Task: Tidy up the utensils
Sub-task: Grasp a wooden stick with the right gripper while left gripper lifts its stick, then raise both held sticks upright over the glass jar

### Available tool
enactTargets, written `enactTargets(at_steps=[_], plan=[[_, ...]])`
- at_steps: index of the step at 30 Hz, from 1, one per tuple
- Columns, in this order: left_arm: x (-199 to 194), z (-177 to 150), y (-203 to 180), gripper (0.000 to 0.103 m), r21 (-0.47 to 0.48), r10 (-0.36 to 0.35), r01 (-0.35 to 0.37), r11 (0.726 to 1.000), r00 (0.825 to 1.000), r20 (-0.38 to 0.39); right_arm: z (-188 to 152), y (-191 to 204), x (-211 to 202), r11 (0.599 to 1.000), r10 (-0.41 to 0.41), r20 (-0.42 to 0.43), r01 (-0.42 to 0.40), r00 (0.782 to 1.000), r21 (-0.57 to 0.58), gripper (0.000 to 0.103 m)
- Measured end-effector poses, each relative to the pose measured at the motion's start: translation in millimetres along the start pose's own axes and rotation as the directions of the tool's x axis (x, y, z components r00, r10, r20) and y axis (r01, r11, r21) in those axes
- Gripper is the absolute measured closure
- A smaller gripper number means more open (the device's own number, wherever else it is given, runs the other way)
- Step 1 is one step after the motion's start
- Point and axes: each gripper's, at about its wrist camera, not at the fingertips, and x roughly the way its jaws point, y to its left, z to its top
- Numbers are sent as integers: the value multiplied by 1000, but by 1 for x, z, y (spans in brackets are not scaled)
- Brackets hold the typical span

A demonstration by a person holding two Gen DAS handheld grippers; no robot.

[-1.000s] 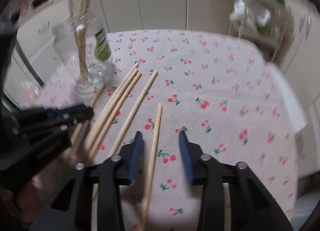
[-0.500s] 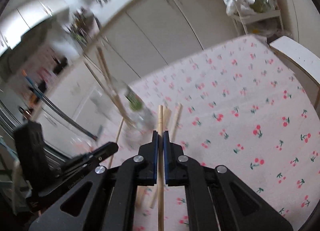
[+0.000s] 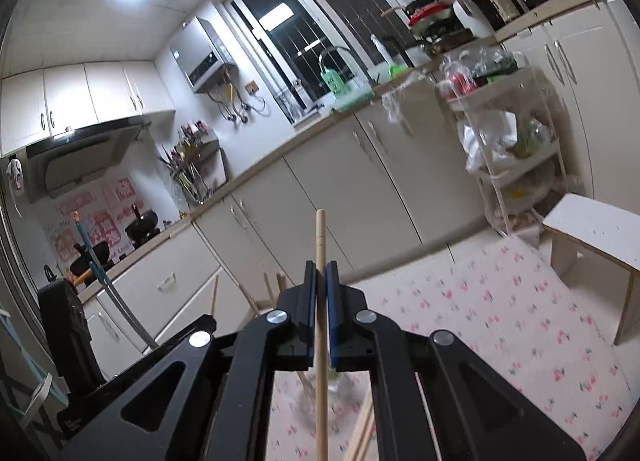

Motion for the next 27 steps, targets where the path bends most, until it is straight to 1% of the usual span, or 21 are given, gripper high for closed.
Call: enactTargets(at_steps=[6,11,18,23,27], plan=[[8,27,3,98,-4,3,-3,1000,997,75,2,3,18,1000,11,8,-11,1000,-6,97],[26,46,6,98,-25,3,0,1000,992,124,3,2,36,1000,16,23,-16,1000,-2,97],[47,52,19,98,-84,7,8,996,985,171,3,8,53,1000,22,55,-22,998,-12,97],[57,53,42,98,-158,19,14,987,978,207,3,13,59,999,29,89,-27,996,-24,97],[64,49,60,98,-213,29,16,977,978,208,2,14,63,999,31,115,-28,993,-25,97]])
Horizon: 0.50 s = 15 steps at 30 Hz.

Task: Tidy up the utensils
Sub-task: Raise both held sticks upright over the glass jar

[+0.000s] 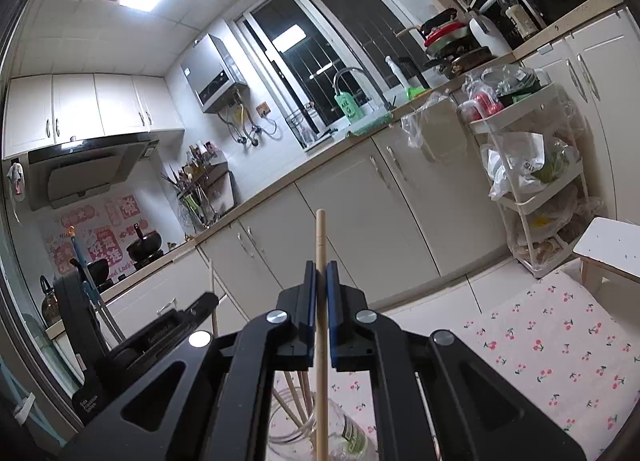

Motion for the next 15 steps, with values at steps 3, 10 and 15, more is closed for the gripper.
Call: enactTargets(at_steps=[3,10,15], plan=[[3,-3,8,98,-20,5,-5,1000,1000,-2,-2,0,5,1000,4,2,-4,1000,9,97],[6,0,7,98,-34,26,-24,999,999,47,-4,0,10,1000,10,6,-10,1000,17,97],[8,-5,-3,98,-13,56,-55,998,995,85,-4,2,13,1000,6,24,-6,1000,11,97]])
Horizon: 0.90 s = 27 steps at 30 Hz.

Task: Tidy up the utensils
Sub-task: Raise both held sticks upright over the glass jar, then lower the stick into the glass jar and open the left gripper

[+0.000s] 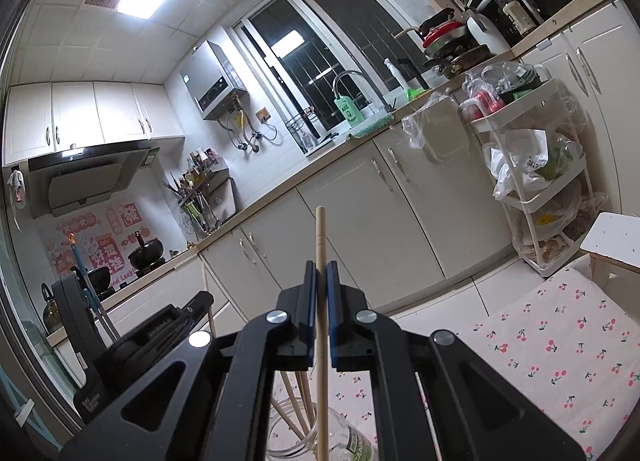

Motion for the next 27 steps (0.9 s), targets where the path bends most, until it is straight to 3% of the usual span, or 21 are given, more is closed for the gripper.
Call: enactTargets(at_steps=[13,23,27], plan=[[-4,-33,-9,98,76,72,-74,994,997,26,4,0,4,1000,2,18,-2,1000,2,97],[-32,-48,-14,98,154,61,-53,987,997,-47,13,7,1,1000,17,73,-18,997,9,97],[-44,-52,-9,97,228,57,-34,973,994,-97,12,17,8,999,39,108,-40,993,12,97]])
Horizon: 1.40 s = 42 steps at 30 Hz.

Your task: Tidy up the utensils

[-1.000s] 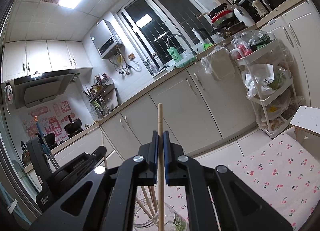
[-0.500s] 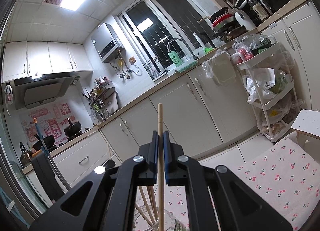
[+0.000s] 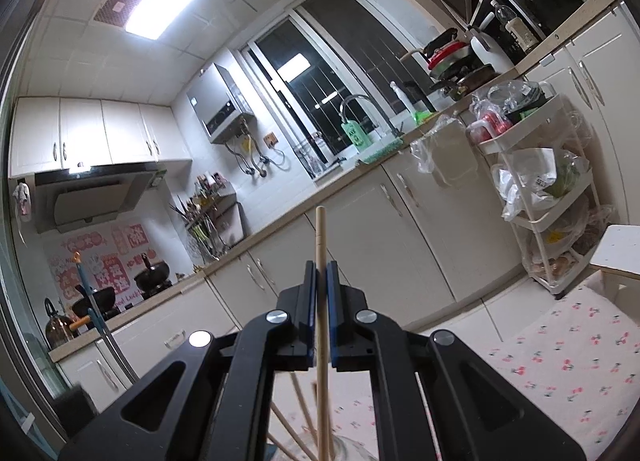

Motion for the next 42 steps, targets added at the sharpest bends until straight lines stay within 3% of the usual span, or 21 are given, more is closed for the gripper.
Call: enactTargets(at_steps=[5,10,15,18,22,26,29,31,33,40,42], plan=[[-10,4,9,94,40,-16,17,999,1000,-21,-10,10,15,1000,2,25,-2,1000,-4,97],[-23,10,27,67,-27,-26,25,999,1000,-15,-20,15,25,1000,-7,39,8,999,-19,97],[-37,15,43,59,-79,-25,25,997,1000,4,-30,16,30,999,-18,48,20,999,-50,97],[-46,20,62,51,-136,6,-3,991,1000,21,-36,20,34,997,-19,52,23,998,-74,97],[-60,23,97,39,-231,103,-89,969,993,50,-49,24,37,992,-20,45,25,999,-122,97],[-56,23,125,37,-298,148,-134,945,989,25,-64,28,38,985,-28,17,30,999,-169,97],[-53,20,131,36,-301,147,-138,944,989,6,-73,31,34,979,-41,-7,38,999,-201,97],[-49,19,130,35,-280,151,-144,949,989,4,-77,33,29,975,-51,-27,44,998,-217,91],[-48,16,130,34,-275,149,-144,951,989,-1,-78,35,22,973,-69,-35,60,997,-222,57],[-42,11,129,33,-265,165,-169,949,986,-39,-65,32,-37,964,-123,-92,97,988,-246,56],[-48,8,130,32,-269,160,-169,948,986,-55,-62,20,-59,951,-185,-148,139,972,-274,56]])
